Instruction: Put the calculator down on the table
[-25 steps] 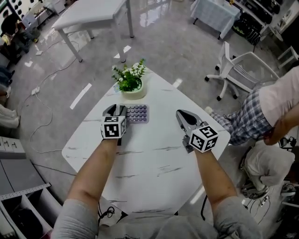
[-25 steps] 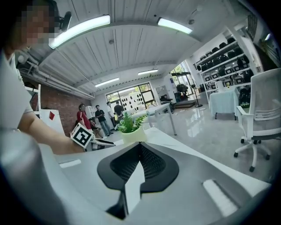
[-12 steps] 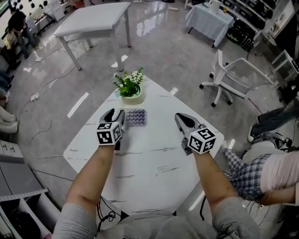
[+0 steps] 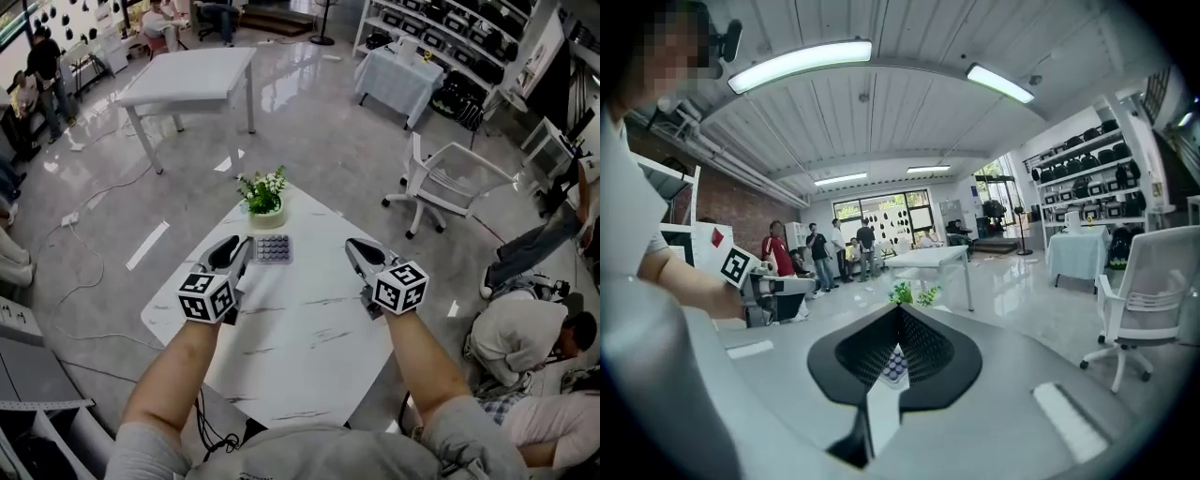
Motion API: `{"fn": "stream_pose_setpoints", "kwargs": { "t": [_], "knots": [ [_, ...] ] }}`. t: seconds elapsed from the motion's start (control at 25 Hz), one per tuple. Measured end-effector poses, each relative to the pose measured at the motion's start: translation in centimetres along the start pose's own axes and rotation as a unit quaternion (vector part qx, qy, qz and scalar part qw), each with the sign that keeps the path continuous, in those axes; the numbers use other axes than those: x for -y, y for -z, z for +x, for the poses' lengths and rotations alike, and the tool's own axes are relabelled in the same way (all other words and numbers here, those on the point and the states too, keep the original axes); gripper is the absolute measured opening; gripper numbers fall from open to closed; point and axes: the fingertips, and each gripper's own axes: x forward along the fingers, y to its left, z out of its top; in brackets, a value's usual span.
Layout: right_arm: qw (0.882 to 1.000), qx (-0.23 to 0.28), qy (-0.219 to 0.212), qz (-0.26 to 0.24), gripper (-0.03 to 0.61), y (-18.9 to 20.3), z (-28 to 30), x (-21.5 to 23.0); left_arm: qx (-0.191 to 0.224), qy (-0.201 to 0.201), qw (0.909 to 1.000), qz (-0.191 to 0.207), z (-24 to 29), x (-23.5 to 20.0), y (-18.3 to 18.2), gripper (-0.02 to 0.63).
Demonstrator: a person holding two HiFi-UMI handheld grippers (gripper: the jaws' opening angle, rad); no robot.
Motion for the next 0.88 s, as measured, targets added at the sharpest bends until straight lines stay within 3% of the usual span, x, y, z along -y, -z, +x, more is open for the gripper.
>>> {"fn": "stream_pose_setpoints", "kwargs": {
  "t": [0.28, 0.4, 0.56, 0.88],
  "knots": [
    [1.0, 0.017, 0.012, -0.018, 0.004, -4.8, -5.9, -7.3, 0.044, 0.076, 0.995, 0.047, -9.6, 5.7, -5.4, 0.126],
    [1.0, 0.018, 0.01, -0.022, 0.003, -5.4, -9.4, -9.5, 0.058, 0.092, 0.9919, 0.065, -13.7, 9.2, -6.4, 0.103],
    [0.999, 0.012, -0.013, -0.036, 0.003, -6.3, -12.5, -11.0, 0.074, 0.075, 0.9919, 0.071, -18.4, 12.7, -7.1, 0.071],
    [0.998, 0.001, -0.057, -0.029, 0.003, -4.4, -20.3, -11.7, 0.088, 0.025, 0.995, 0.039, -25.1, 21.0, -3.9, 0.061]
  ]
}}
